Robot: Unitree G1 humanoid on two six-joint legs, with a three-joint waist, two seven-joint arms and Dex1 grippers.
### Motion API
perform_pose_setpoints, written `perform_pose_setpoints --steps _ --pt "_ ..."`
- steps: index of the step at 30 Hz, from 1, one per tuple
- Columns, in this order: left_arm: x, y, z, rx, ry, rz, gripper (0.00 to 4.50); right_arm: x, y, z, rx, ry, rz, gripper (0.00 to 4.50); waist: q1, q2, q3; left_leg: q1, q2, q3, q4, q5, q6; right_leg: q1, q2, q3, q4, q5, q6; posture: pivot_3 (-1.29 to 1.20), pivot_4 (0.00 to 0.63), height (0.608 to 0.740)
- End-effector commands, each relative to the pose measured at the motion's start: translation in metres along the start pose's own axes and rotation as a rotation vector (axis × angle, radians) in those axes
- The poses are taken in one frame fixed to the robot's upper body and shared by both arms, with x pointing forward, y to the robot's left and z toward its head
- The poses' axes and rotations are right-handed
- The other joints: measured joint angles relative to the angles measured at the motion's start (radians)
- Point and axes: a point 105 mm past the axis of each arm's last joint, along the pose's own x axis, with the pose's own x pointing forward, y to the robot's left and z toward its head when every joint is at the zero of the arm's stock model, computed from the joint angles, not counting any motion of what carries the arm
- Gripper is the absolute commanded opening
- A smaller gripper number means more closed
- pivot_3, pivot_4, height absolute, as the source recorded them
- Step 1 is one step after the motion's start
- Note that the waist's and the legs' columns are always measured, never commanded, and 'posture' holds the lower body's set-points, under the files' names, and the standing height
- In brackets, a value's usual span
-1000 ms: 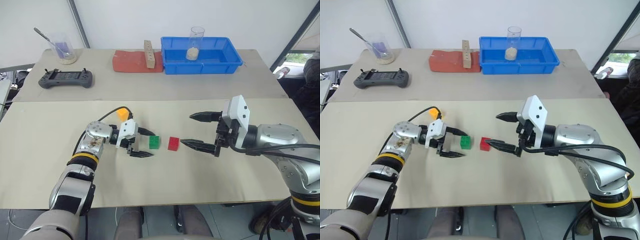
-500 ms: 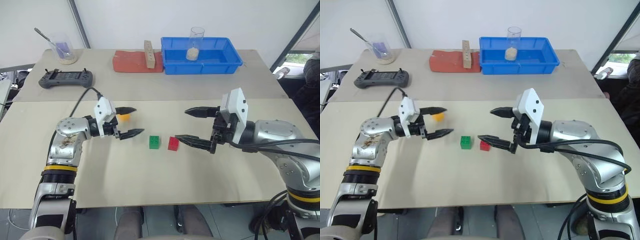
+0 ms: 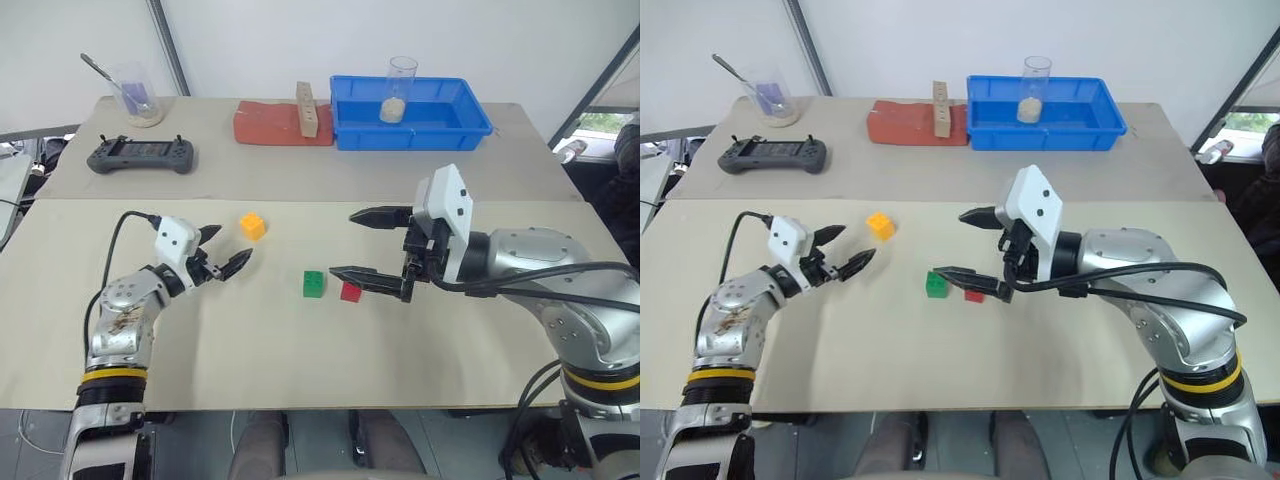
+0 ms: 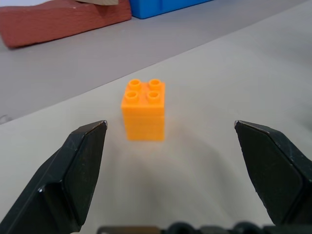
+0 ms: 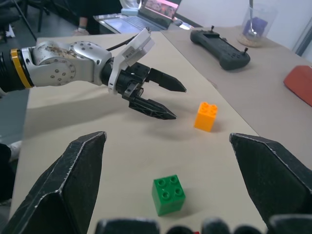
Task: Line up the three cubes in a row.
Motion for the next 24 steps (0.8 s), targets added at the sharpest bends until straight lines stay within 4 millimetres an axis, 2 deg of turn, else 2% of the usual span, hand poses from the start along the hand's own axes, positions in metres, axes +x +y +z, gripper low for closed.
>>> perform_pose_setpoints --steps 1,6,13,17,24 --pt "0.011 0.010 0.005 0.036 -0.023 0.022 4.46 -0.005 -0.004 0.004 -0.041 -0.013 -0.025 4.50 -0.001 0.000 0.000 0.000 0.000 0.000 0.000 0.000 0.000 0.000 0.000 0.000 0.000 0.000 -0.001 0.00 0.150 0.740" --pt "0.023 0.019 -0.002 0.034 -0.009 0.026 4.46 -0.008 -0.005 0.004 -0.043 -0.011 -0.049 4.50 -0.011 0.000 0.000 -0.001 0.000 0.000 0.000 0.000 0.000 -0.001 0.000 0.000 0.000 0.002 -0.004 0.00 0.150 0.740" --pt "0.042 0.012 -0.007 0.031 0.020 -0.063 4.46 -0.013 -0.006 0.003 -0.036 -0.003 -0.075 4.50 -0.013 0.000 0.000 -0.001 0.000 0.000 0.000 0.000 0.000 -0.001 0.000 0.000 0.000 0.002 -0.003 0.00 0.150 0.740" --pt "0.049 0.017 -0.003 0.043 0.019 -0.053 4.46 -0.014 -0.007 0.002 -0.034 0.001 -0.085 4.50 -0.013 0.000 0.000 -0.002 0.000 0.000 0.000 0.000 0.000 -0.001 0.000 0.000 0.000 0.002 -0.003 0.00 0.150 0.740" --pt "0.050 0.022 0.000 0.049 0.010 -0.039 1.33 -0.016 -0.008 0.001 -0.030 0.001 -0.097 4.50 -0.016 0.000 0.000 -0.002 0.000 0.000 0.000 0.000 0.000 -0.001 0.000 0.000 0.000 0.002 -0.003 0.00 0.150 0.740"
